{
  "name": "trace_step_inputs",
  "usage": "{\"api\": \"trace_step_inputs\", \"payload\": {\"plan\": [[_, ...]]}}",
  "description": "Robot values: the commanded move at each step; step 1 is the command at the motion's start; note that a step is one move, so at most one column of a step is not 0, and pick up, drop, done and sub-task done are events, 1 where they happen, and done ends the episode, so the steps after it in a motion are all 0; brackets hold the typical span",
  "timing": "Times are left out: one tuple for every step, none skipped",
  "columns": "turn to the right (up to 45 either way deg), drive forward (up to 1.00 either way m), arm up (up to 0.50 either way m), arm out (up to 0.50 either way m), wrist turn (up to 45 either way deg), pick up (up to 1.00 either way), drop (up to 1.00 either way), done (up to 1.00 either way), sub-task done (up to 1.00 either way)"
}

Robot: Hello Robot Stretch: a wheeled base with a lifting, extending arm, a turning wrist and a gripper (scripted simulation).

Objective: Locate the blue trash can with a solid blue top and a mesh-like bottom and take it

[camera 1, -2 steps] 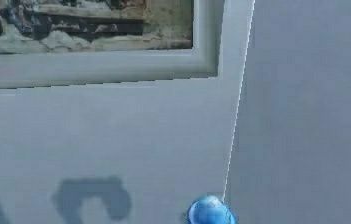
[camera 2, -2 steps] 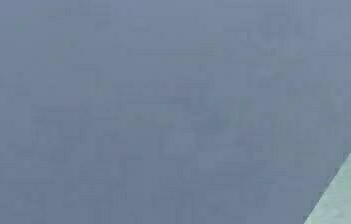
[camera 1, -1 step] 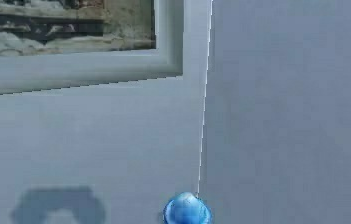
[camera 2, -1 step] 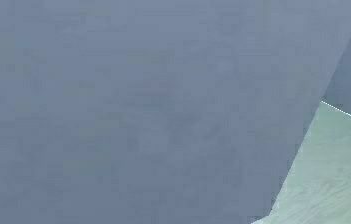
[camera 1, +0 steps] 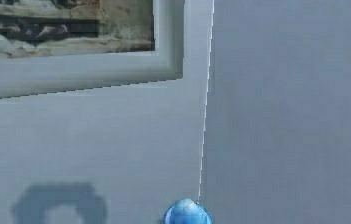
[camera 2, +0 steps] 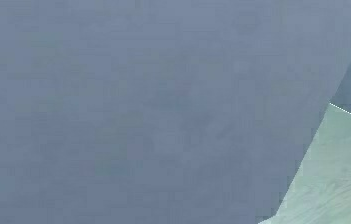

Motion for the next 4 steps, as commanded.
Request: {"api": "trace_step_inputs", "payload": {"plan": [[-45.0, 0.0, 0.0, 0.0, 0.0, 0.0, 0.0, 0.0, 0.0], [-36.0, 0.0, 0.0, 0.0, 0.0, 0.0, 0.0, 0.0, 0.0], [0.0, 0.0, 0.22, 0.0, 0.0, 0.0, 0.0, 0.0, 0.0], [0.0, 0.0, 0.0, 0.42, 0.0, 0.0, 0.0, 0.0, 0.0]]}}
